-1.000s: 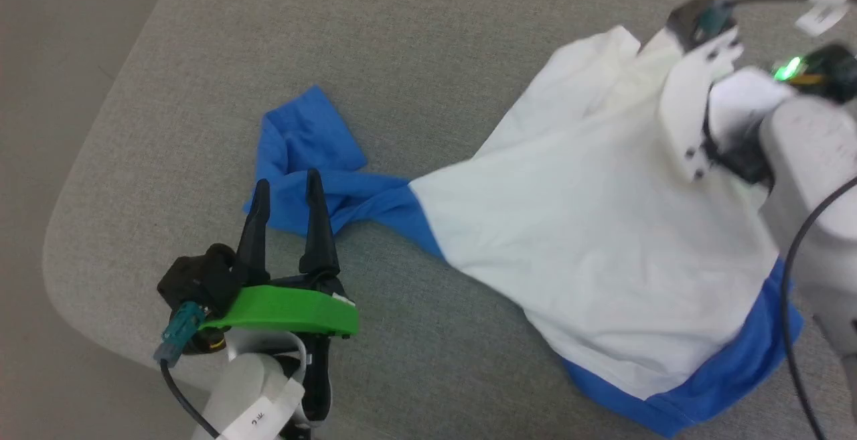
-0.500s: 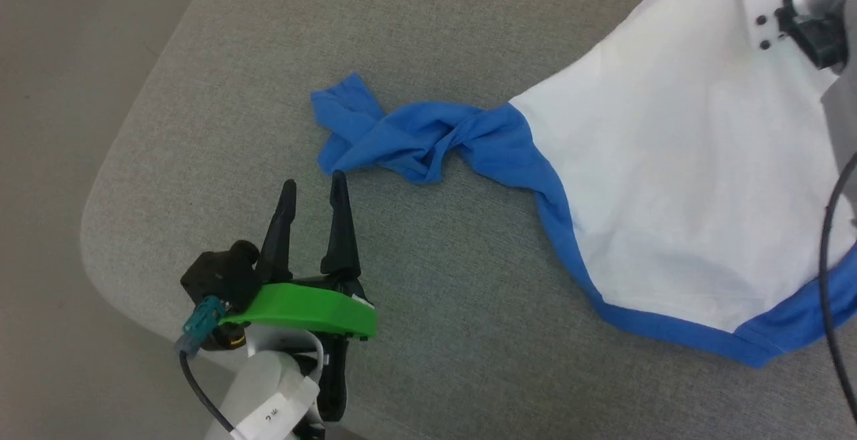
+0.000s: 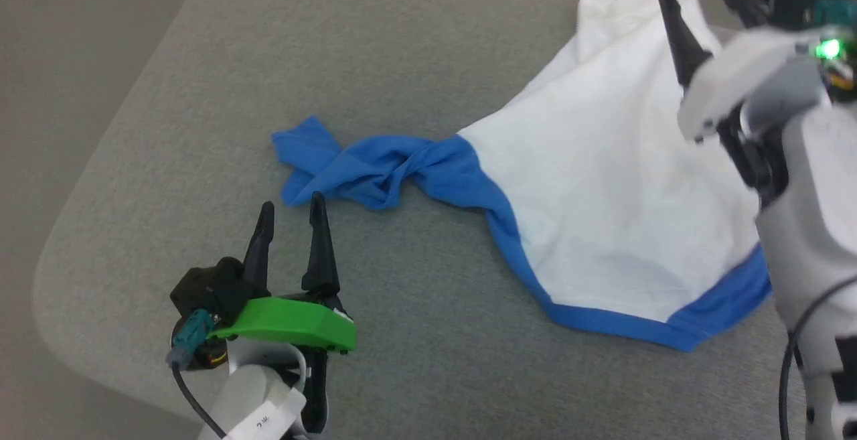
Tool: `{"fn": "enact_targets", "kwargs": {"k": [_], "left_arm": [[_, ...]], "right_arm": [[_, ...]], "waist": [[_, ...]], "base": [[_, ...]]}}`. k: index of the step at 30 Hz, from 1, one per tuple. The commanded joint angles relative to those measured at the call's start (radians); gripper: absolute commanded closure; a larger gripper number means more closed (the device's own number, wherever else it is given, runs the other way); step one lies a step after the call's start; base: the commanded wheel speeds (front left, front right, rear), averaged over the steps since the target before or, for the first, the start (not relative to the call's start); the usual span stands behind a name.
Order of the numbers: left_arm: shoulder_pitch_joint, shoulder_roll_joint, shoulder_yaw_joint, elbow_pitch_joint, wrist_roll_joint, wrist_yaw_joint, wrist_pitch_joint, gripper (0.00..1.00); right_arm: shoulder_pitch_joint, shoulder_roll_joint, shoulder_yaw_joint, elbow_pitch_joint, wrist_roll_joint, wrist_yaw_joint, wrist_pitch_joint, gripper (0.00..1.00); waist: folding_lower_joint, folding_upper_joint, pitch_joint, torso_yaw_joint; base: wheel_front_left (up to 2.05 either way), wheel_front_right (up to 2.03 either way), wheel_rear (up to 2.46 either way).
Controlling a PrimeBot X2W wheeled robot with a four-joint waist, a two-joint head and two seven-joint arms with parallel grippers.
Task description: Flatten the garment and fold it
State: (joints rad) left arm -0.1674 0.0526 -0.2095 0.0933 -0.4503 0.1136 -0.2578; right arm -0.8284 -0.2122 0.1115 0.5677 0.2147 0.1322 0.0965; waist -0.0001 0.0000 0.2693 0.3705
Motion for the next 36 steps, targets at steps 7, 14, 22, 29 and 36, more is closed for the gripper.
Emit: {"fn": "enact_targets", "kwargs": {"k": [7,14,22,29,36], "left_arm": [[0.025,-0.001,0.026,0.021,0.041,-0.014,-0.004,0.0],[0.036,0.001,0.036,0.029,0.054,-0.019,-0.004,0.0],[0.019,0.0,0.023,0.032,0.052,-0.025,-0.004,0.0],[0.016,-0.001,0.022,0.031,0.043,-0.018,-0.004,0.0],[0.014,-0.002,0.026,0.033,0.043,-0.014,-0.004,0.0]], "right_arm": [[0.285,-0.001,-0.112,-0.173,0.013,-0.002,0.043,0.0],[0.498,0.024,-0.2,-0.281,-0.044,-0.002,0.337,0.0],[0.527,0.048,-0.165,-0.337,-0.075,-0.002,0.531,0.0],[0.497,0.041,-0.115,-0.272,-0.102,-0.002,0.587,0.0],[0.459,0.055,-0.132,-0.213,-0.067,-0.002,0.574,1.0]], "waist": [[0.0001,0.0,-0.097,-0.132],[0.0001,0.0,-0.107,-0.161],[0.0001,0.0,-0.065,-0.136],[0.0001,0.0,-0.046,-0.116],[0.0001,0.0,-0.041,-0.121]], "base": [[0.0,0.0,0.0],[0.0,0.0,0.0],[0.0,0.0,0.0],[0.0,0.0,0.0],[0.0,0.0,0.0]]}}
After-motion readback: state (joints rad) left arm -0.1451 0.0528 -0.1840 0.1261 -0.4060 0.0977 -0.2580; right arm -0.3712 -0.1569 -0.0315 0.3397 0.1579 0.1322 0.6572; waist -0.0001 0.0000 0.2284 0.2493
